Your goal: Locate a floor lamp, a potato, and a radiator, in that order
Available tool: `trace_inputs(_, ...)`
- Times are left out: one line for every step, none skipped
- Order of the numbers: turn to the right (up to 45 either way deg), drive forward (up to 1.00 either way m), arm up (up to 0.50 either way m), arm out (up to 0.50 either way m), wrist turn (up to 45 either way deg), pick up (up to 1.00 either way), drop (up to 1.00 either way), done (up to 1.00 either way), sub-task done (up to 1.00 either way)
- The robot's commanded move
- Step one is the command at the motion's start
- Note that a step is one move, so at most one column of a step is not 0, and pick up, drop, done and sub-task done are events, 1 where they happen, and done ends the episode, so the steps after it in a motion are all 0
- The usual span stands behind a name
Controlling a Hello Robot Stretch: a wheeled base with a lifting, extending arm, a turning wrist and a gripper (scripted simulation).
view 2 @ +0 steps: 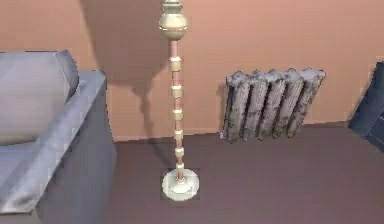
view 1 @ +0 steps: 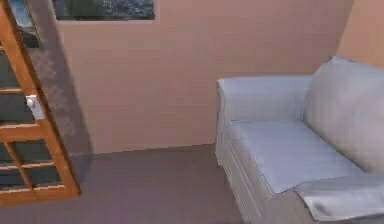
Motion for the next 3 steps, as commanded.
trace_inputs(-45.0,0.0,0.0,0.0,0.0,0.0,0.0,0.0,0.0)
trace_inputs(-15.0,0.0,0.0,0.0,0.0,0.0,0.0,0.0,0.0)
trace_inputs(0.0,1.0,0.0,0.0,0.0,0.0,0.0,0.0,0.0)
